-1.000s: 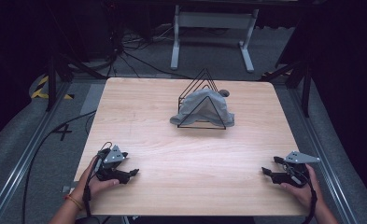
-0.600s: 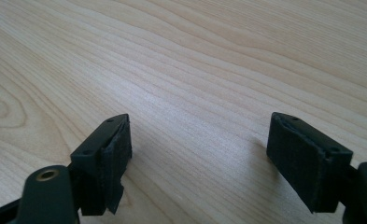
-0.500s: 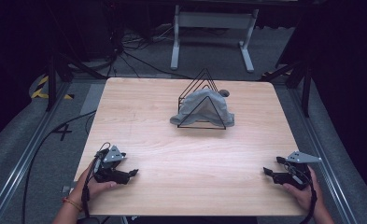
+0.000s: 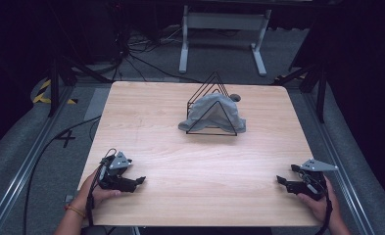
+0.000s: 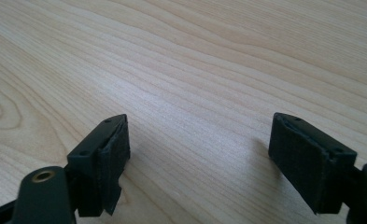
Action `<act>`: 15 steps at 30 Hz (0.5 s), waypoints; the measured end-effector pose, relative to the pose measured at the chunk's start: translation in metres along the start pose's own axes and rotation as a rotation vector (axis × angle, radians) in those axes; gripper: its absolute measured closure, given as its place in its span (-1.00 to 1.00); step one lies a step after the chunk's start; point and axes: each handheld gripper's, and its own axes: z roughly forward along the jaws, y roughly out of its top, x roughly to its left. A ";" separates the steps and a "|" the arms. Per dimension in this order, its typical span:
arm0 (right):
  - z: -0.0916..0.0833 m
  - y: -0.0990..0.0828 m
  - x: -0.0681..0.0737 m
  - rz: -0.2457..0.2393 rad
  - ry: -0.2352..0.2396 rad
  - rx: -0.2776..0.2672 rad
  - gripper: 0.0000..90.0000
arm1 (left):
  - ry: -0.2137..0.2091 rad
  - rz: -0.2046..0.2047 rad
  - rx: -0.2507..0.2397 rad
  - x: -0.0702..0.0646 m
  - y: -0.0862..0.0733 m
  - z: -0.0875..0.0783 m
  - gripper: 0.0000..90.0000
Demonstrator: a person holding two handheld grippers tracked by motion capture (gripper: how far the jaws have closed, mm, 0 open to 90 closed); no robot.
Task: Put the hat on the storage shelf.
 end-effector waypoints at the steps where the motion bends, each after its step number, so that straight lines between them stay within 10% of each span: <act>1: 0.000 0.000 0.000 0.000 0.000 0.000 -0.53 | 0.002 0.004 0.000 0.000 0.000 0.000 -0.65; 15: 0.000 0.000 -0.001 0.000 -0.005 0.001 -0.55 | 0.000 0.000 -0.001 0.000 0.000 0.000 -0.65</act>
